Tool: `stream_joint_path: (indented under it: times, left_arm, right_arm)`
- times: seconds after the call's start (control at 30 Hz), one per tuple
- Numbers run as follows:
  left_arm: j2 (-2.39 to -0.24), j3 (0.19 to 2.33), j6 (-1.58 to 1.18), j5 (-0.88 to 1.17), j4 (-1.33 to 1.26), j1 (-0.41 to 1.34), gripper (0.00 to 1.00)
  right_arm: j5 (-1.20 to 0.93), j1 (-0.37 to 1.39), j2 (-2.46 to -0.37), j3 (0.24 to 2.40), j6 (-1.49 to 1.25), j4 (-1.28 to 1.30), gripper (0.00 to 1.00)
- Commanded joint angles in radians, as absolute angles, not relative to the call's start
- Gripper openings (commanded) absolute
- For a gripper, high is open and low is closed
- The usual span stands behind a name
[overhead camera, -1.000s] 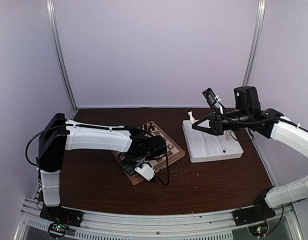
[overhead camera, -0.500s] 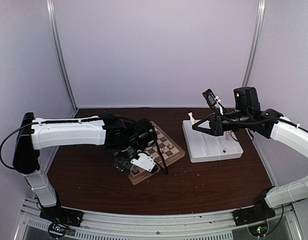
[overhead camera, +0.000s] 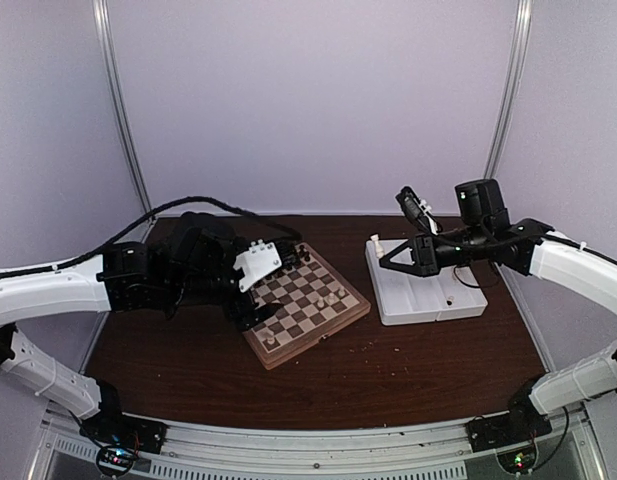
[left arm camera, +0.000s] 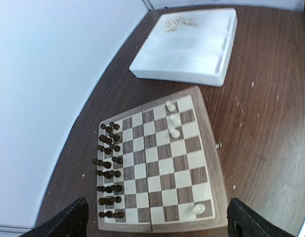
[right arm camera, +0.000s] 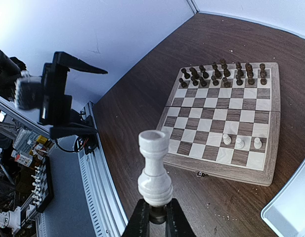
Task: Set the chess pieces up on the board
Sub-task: Place the chess piece on the chessboard.
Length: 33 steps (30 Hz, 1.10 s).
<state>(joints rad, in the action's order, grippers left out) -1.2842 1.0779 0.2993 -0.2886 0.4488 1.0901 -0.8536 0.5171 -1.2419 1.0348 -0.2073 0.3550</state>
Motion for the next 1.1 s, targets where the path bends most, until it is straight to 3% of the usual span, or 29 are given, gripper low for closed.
stream_joint_path:
  times: [0.0,0.17,0.3,0.47,0.67,0.83,1.07]
  left_arm:
    - [-1.282,1.129,-0.165,-0.196,0.276,1.054,0.98]
    - [-1.343,1.181,-0.506,-0.045,0.237,0.991,0.98]
    - [-1.349,1.136,-0.582,0.063,0.049,0.977,0.97]
    - [-1.386,1.112,-0.704,0.138,-0.149,0.97,0.83]
    - [-1.479,1.142,-0.81,0.229,-0.242,0.971,0.74]
    - [-1.536,1.157,-0.856,0.289,-0.298,0.97,0.54]
    - [-1.561,1.167,-0.872,0.302,-0.326,0.971,0.46]
  right_arm:
    - [-0.829,0.537,-1.246,1.017,-0.204,0.351,0.07]
    - [-0.794,0.578,-1.254,1.025,-0.184,0.366,0.07]
    - [-0.778,0.611,-1.256,1.024,-0.193,0.341,0.07]
    - [-0.773,0.642,-1.266,1.019,-0.211,0.297,0.07]
    - [-0.759,0.672,-1.286,1.028,-0.215,0.286,0.08]
    - [-0.758,0.687,-1.298,1.036,-0.214,0.276,0.07]
    - [-0.759,0.707,-1.321,1.054,-0.21,0.276,0.07]
